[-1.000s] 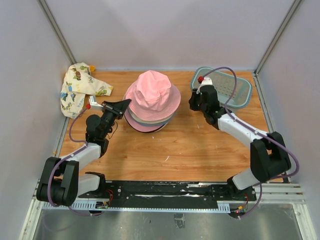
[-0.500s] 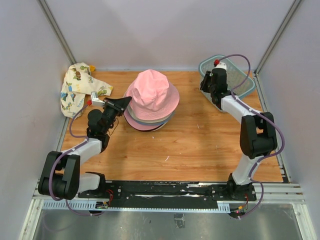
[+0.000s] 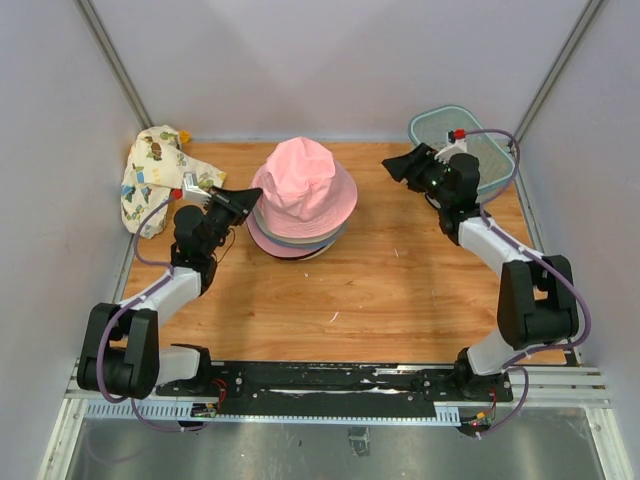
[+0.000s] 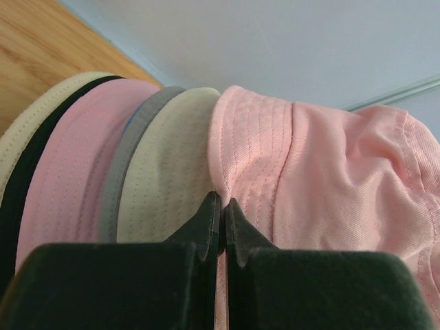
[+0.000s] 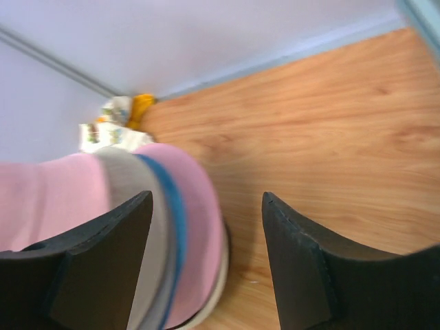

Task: Stack the hats
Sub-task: Stack the hat on the hat.

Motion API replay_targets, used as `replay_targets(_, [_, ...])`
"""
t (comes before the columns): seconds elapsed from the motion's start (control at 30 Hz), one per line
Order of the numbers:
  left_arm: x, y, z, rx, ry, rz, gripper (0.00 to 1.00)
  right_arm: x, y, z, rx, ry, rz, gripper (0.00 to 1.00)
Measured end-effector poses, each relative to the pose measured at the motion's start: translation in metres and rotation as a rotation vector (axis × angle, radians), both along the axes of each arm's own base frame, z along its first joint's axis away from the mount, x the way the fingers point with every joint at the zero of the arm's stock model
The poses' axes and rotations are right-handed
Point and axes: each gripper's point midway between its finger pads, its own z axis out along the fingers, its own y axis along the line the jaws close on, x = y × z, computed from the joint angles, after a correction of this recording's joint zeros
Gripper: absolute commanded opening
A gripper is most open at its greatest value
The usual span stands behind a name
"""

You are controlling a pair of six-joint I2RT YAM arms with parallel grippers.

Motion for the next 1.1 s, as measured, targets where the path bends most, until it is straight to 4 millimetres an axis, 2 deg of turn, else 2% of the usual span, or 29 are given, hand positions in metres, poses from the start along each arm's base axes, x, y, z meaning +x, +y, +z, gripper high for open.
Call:
replay_targets(0.07, [0.001, 0.001, -0.001, 0.011, 0.004, -0.006, 0.01, -0.012, 0.011, 0.019, 0.063, -0.042, 0.043, 0.66])
replay_targets(0.2, [0.002, -0.001, -0.003, 0.023, 0.009, -0.023, 0.0, -0.028, 0.033, 0.039, 0.176, -0.08, 0.128, 0.67])
replay_targets(0.3, [0.004, -0.002, -0.004, 0.027, 0.011, -0.035, 0.01, -0.035, 0.046, 0.04, 0.261, -0.071, 0.182, 0.67])
replay_targets(0.53, [0.007, -0.004, -0.004, 0.04, 0.007, -0.049, 0.01, -0.052, 0.078, 0.026, 0.401, -0.002, 0.286, 0.68])
replay_targets(0.77, [0.009, -0.004, -0.005, 0.045, 0.007, -0.056, 0.0, -0.07, 0.104, 0.039, 0.5, -0.006, 0.381, 0.68])
replay_targets(0.9, [0.009, -0.004, -0.005, 0.045, 0.008, -0.06, 0.01, -0.074, 0.113, 0.035, 0.548, 0.012, 0.41, 0.67])
replay_targets(1.0, [0.008, -0.005, -0.005, 0.045, 0.006, -0.066, 0.01, -0.073, 0.117, 0.028, 0.583, 0.038, 0.418, 0.57])
replay_targets(1.1, [0.008, -0.006, -0.005, 0.045, 0.005, -0.069, 0.01, -0.072, 0.117, 0.024, 0.611, 0.049, 0.417, 0.38])
